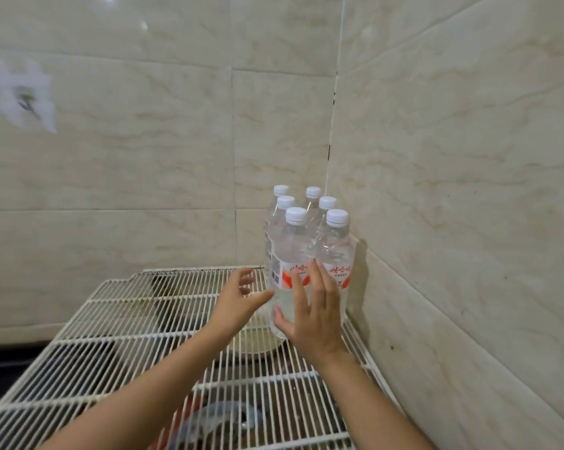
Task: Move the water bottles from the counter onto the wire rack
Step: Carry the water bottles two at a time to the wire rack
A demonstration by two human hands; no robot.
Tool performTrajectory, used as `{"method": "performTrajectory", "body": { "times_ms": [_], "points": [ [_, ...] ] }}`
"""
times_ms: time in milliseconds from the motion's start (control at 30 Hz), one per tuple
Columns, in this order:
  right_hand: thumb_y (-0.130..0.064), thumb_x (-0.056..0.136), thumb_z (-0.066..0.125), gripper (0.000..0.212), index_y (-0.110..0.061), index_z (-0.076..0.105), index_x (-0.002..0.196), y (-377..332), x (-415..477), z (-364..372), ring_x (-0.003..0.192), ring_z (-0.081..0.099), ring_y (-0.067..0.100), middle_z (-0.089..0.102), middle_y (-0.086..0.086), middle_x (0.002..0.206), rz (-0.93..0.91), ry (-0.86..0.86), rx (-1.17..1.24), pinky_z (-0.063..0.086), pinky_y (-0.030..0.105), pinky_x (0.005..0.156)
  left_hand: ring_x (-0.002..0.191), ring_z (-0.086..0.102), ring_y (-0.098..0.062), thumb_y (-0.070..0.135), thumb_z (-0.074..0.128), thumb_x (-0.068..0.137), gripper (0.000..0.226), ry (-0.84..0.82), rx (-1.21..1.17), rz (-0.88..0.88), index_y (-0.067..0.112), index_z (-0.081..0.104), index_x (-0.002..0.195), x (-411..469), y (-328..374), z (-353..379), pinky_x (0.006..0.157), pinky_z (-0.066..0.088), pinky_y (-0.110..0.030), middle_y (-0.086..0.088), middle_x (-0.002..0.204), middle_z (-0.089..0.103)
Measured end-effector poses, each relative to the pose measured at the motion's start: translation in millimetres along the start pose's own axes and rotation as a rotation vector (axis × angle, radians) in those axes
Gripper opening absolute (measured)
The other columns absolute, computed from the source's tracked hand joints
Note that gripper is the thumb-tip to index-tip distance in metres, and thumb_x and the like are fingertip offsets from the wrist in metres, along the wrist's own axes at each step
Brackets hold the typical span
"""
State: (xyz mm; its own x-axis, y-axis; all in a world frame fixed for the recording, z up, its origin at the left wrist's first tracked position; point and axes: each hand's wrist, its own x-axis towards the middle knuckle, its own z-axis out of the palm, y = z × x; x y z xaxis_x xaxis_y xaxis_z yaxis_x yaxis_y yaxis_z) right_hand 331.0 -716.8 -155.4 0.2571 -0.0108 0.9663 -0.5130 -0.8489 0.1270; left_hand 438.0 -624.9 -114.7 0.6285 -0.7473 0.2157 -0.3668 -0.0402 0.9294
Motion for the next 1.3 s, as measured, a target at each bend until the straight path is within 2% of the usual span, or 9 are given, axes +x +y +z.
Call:
{"method": "performTrajectory", "body": {
  "times_ms": [67,333,433,500,700,800,900,1200,1300],
  "points": [
    [-0.038,0.077,0.054,0.059,-0.009,0.040,0.126,-7,-2,3,0.121,0.038,0.032,0.038,0.019,0.128,-0.114,-0.001,0.000,0.022,0.040,0.109,0.108,0.050,-0.021,0.018,0.065,0.082,0.054,0.066,0.016,-0.025,0.010,0.042,0.130,-9,-6,-19,0.080,0.046,-0.029,-0.012,0.130,0.050],
    [-0.035,0.078,0.052,0.043,-0.016,0.049,0.116,-27,-6,11,0.122,0.039,0.029,0.045,0.012,0.129,-0.357,-0.133,0.122,0.033,0.045,0.102,0.099,0.055,-0.022,0.009,0.054,0.088,0.026,0.437,0.186,-0.094,0.000,0.057,0.113,-93,-34,-140,0.084,0.038,-0.031,-0.013,0.108,0.060],
    [-0.038,0.068,0.069,0.047,-0.019,0.058,0.109,-40,-3,5,0.119,0.041,0.027,0.065,0.008,0.119,-0.541,-0.280,0.124,0.048,0.046,0.092,0.102,0.057,-0.025,0.011,0.056,0.087,0.025,0.516,0.301,-0.108,0.003,0.059,0.111,-133,-44,-177,0.086,0.041,-0.034,-0.013,0.109,0.063],
    [-0.042,0.058,0.078,0.050,-0.021,0.068,0.103,-58,3,-1,0.117,0.041,0.026,0.069,0.005,0.113,-0.509,-0.384,0.142,0.050,0.048,0.088,0.104,0.056,-0.025,0.011,0.056,0.087,0.029,0.574,0.348,-0.136,0.002,0.058,0.114,-157,-45,-198,0.087,0.040,-0.036,-0.013,0.113,0.062],
    [-0.045,0.069,0.056,0.040,-0.024,0.071,0.099,-188,9,-41,0.115,0.049,0.025,0.071,0.002,0.108,-0.496,-0.408,0.361,0.036,0.048,0.097,0.108,0.056,-0.033,0.011,0.058,0.086,0.029,0.762,0.453,-0.228,0.002,0.059,0.113,-274,-48,-273,0.089,0.044,-0.043,-0.019,0.114,0.062],
    [-0.043,0.063,0.061,0.038,-0.026,0.073,0.094,-272,3,-76,0.107,0.064,0.026,0.072,0.000,0.104,-0.520,-0.406,0.458,0.039,0.045,0.097,0.105,0.058,-0.034,0.010,0.059,0.085,0.027,0.870,0.476,-0.306,0.002,0.060,0.110,-365,-53,-323,0.089,0.045,-0.043,-0.019,0.111,0.063],
    [-0.046,0.070,0.051,0.040,-0.029,0.072,0.099,-364,-11,-125,0.107,0.065,0.022,0.072,-0.004,0.107,-0.597,-0.449,0.577,0.046,0.042,0.093,0.104,0.059,-0.036,0.008,0.059,0.085,0.024,1.042,0.464,-0.420,-0.001,0.061,0.107,-476,-59,-375,0.091,0.044,-0.044,-0.022,0.111,0.064],
    [-0.041,0.054,0.075,0.039,-0.027,0.073,0.090,-570,-46,-249,0.099,0.068,0.022,0.073,-0.002,0.101,-0.783,-0.452,0.882,0.053,0.045,0.083,0.110,0.055,-0.036,0.013,0.060,0.084,0.028,1.273,0.618,-0.778,0.001,0.061,0.109,-714,-79,-418,0.094,0.042,-0.042,-0.020,0.117,0.063],
    [-0.042,0.047,0.081,0.047,-0.027,0.073,0.090,-616,-61,-272,0.096,0.069,0.021,0.074,-0.001,0.099,-0.839,-0.491,0.925,0.041,0.045,0.092,0.121,0.045,-0.032,0.023,0.057,0.086,0.035,1.217,0.771,-0.931,0.009,0.058,0.118,-750,-87,-415,0.099,0.036,-0.039,-0.012,0.127,0.057]
  ]
}}
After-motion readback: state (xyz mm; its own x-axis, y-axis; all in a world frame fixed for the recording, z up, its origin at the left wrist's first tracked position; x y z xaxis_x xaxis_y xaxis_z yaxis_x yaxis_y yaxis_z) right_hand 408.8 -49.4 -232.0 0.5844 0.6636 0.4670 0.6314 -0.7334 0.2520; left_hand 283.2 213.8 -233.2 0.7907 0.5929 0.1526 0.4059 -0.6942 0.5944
